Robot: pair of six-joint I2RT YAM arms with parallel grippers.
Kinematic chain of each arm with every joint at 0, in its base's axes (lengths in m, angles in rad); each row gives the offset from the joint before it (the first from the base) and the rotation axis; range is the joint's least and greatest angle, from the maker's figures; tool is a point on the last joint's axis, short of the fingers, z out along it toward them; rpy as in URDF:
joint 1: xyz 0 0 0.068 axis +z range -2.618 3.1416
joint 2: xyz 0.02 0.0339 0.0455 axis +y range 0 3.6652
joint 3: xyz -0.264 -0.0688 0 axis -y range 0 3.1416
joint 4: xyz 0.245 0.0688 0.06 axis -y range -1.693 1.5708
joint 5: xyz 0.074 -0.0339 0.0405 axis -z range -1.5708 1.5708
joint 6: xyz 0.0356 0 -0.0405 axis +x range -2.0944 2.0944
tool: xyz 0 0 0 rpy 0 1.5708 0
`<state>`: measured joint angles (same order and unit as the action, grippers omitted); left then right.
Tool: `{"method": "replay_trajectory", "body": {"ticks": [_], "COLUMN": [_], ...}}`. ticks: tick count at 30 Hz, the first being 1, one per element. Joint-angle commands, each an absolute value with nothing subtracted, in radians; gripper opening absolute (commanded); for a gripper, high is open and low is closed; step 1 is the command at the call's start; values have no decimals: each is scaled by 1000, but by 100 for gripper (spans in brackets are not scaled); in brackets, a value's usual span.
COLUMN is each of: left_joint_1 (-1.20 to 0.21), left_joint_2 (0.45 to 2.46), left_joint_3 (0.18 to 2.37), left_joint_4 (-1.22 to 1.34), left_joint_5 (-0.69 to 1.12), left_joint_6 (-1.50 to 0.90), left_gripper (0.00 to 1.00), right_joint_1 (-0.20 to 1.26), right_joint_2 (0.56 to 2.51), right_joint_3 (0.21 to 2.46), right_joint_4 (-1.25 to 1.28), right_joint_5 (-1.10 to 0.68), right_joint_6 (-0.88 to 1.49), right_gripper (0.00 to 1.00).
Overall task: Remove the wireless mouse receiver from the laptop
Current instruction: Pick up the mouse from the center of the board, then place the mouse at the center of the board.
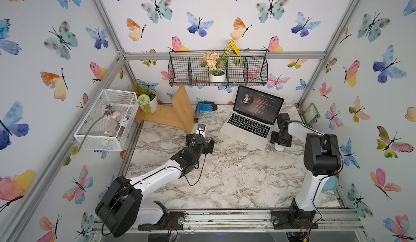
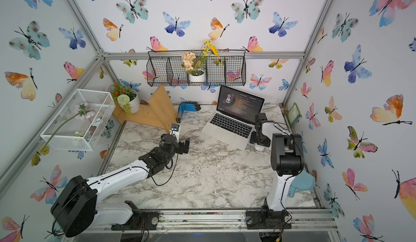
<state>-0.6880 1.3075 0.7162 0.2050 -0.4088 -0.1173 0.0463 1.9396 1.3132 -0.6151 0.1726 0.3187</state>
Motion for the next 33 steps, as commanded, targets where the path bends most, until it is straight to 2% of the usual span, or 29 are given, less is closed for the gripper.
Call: {"method": "replay_trajectory", "body": {"ticks": [1,4,7,11,15,18,21,23,29,33], "left_joint_1": [-681,-669,-621,-494,-393,-395,-393,-395,-395,-400], "left_joint_2": [1263,1237,1195,1086,994,981,992,999,1026,1075], "left_joint_3": [704,672,619,475,282,285,319,292,247,257], "left_joint_4": [224,271,346,567,929,935,863,919,1072,1184], "left_joint_5": [-445,-398,-271,4,315,457,547,613,886,1005], "left_joint_6": [-130,-145,-175,-237,-254,-187,-141,-126,-96,-87], "left_gripper": [99,99,99,99,99,99,96,97,96,96], "right_joint_1": [47,48,48,71,208,338,391,421,502,544], "right_joint_2": [1826,1741,1655,1551,1488,1457,1456,1452,1362,1288], "right_joint_3": [1297,1276,1261,1210,1116,1055,963,884,853,772], "right_joint_4": [-608,-608,-620,-610,-497,-330,-76,115,167,373], "right_joint_5": [124,62,-34,-358,-788,-987,-1143,-1211,-1313,-1325], "right_joint_6": [297,278,246,233,289,397,592,739,781,939], "right_gripper": [58,56,54,51,50,51,52,51,52,53]}}
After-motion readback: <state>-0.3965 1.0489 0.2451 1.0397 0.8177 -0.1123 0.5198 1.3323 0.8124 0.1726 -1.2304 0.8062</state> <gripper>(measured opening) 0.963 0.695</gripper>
